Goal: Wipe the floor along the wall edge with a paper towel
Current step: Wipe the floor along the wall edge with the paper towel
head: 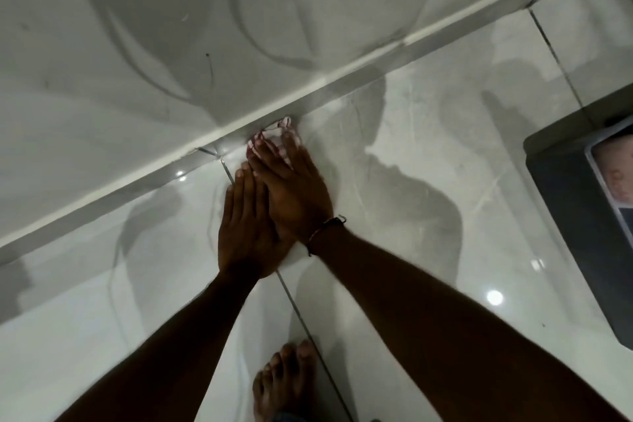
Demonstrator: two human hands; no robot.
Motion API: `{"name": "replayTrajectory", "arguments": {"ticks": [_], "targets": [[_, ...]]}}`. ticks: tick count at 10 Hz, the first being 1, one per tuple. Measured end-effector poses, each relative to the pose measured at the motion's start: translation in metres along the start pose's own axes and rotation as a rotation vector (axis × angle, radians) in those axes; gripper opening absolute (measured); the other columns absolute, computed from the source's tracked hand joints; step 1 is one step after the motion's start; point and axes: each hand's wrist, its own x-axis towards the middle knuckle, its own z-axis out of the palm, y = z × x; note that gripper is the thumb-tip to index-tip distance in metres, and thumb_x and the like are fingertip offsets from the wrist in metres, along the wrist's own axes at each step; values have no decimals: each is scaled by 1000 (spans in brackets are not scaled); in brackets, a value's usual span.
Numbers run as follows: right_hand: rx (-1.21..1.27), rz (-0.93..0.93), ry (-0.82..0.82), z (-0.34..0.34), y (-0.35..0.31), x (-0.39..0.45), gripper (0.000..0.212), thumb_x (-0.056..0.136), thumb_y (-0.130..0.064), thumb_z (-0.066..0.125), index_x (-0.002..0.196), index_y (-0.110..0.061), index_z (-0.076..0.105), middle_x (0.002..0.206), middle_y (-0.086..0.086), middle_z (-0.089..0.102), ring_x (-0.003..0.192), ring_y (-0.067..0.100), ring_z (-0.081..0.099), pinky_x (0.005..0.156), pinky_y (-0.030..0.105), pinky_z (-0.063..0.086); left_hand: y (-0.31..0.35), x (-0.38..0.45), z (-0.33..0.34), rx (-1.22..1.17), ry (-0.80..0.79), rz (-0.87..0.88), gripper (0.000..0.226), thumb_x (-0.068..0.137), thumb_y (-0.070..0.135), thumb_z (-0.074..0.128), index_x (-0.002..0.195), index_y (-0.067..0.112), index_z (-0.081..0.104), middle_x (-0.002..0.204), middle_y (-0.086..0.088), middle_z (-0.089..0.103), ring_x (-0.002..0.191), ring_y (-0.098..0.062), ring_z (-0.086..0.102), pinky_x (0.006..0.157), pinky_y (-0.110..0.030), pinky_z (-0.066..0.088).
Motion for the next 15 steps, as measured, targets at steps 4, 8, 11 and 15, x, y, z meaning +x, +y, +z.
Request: {"name": "replayTrajectory", "arguments": {"ticks": [4,8,11,15], "targets": [[-264,90,8,-108,176,16,64,99,-26,30,162,-30,36,174,-2,30,164,32,24,132,56,23,2,0,0,-29,16,-35,113,94,80,39,167,-2,11,178,-22,7,167,-32,4,136,-42,3],[-323,525,277,-196,318,58,57,101,4,20,155,21,22,162,47,19,152,66,16,125,79,9,-2,2,7,-27,26,-37,113,92,82,38,169,6,6,179,-15,4,167,-24,-4,135,-35,-4],[-87,577,344,-102,159,46,66,105,-13,36,167,-7,15,177,20,5,165,44,3,134,56,14,-1,0,5,-16,13,-33,112,94,81,38,169,2,8,179,-16,0,167,-30,1,136,-43,5],[82,-117,67,4,8,1,52,105,-21,32,151,-16,56,164,4,50,158,41,35,130,55,32,-1,-1,-7,43,-84,60,100,101,68,32,166,-5,13,174,-29,10,165,-42,5,134,-56,14]]}}
